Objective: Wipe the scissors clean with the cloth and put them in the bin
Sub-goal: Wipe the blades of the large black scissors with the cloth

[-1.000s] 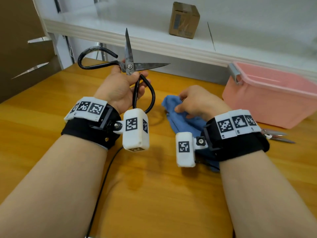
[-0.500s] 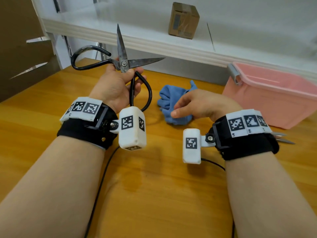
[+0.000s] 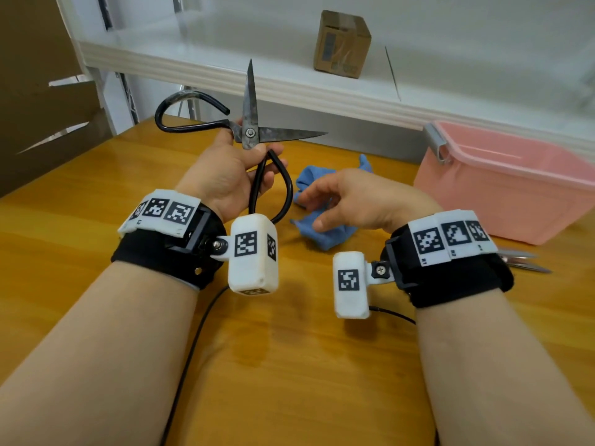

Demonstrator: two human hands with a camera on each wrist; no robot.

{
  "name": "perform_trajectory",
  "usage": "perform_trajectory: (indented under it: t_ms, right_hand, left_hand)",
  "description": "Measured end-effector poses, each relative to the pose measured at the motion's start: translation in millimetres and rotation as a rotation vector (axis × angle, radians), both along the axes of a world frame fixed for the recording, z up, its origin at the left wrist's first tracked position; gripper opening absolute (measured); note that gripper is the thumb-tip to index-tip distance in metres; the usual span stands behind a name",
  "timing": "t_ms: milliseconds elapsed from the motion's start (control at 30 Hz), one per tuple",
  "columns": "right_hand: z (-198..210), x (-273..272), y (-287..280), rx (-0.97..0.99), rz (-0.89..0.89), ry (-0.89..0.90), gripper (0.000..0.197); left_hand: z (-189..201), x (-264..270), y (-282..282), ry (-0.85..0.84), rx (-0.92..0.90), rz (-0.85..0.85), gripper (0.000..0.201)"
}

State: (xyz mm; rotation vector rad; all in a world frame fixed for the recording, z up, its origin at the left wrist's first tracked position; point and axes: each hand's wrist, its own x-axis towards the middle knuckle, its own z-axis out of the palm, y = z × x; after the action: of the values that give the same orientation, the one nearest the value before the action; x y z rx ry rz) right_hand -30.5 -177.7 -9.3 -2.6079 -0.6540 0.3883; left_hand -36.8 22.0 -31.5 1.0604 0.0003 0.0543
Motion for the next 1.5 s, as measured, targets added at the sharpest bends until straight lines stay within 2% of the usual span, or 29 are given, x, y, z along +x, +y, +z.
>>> perform_trajectory:
  t_ms: [67, 100, 167, 267, 400, 467, 533, 633, 733, 933, 1133, 1267, 1400, 1500]
  right_hand:
    - [-3, -1, 2, -0.142, 0.003, 0.020, 0.030]
    - [-3, -1, 1, -0.145, -0.016, 0.015, 0.022]
    - [2, 0, -2, -0.033, -0.082, -0.048, 0.013]
    - [14, 2, -10, 0.140, -0.176, -0.152, 0.019]
    - [23, 0, -13, 0.365, -0.260, -0.195, 0.014]
    - [26, 1, -11, 0.531, -0.283, -0.191, 0.018]
    - [27, 0, -9, 0.601, -0.252, -0.187, 0.018]
    - [28, -2, -4, 0.564, -0.196, -0.204, 0.013]
    - [28, -2, 4, 0.519, -0.197, -0.356, 0.010]
    - [29, -3, 8, 0.414, -0.113, -0.496, 0.019]
    - [18, 2, 17, 0.180, -0.181, -0.672, 0.014]
    - [15, 3, 16, 0.185, -0.242, -0.696, 0.013]
    - [16, 2, 23, 0.210, -0.281, -0.652, 0.028]
    - [21, 5, 16, 0.259, -0.369, -0.641, 0.019]
  left_hand:
    - [0, 0, -2, 0.002, 0.006, -0.020, 0.032]
    - [0, -1, -3, 0.005, 0.012, -0.029, 0.033]
    - [0, -1, -4, 0.009, 0.022, -0.037, 0.037]
    - [0, -2, -5, 0.015, 0.016, -0.044, 0.037]
    - [2, -3, -7, 0.038, 0.024, -0.058, 0.018]
    - [1, -3, -7, 0.058, 0.001, -0.068, 0.024]
    - [1, -3, -8, 0.077, -0.008, -0.063, 0.038]
    - [1, -3, -8, 0.087, 0.009, -0.057, 0.042]
    - [2, -4, -10, 0.082, 0.033, -0.065, 0.034]
    - [0, -6, -16, 0.018, 0.085, -0.071, 0.031]
    - [-2, -8, -25, 0.009, 0.178, -0.120, 0.022]
    - [-3, -8, -30, 0.006, 0.200, -0.117, 0.022]
    - [-3, -8, -30, 0.004, 0.199, -0.073, 0.023]
    - [-2, -8, -29, -0.001, 0.172, -0.005, 0.025]
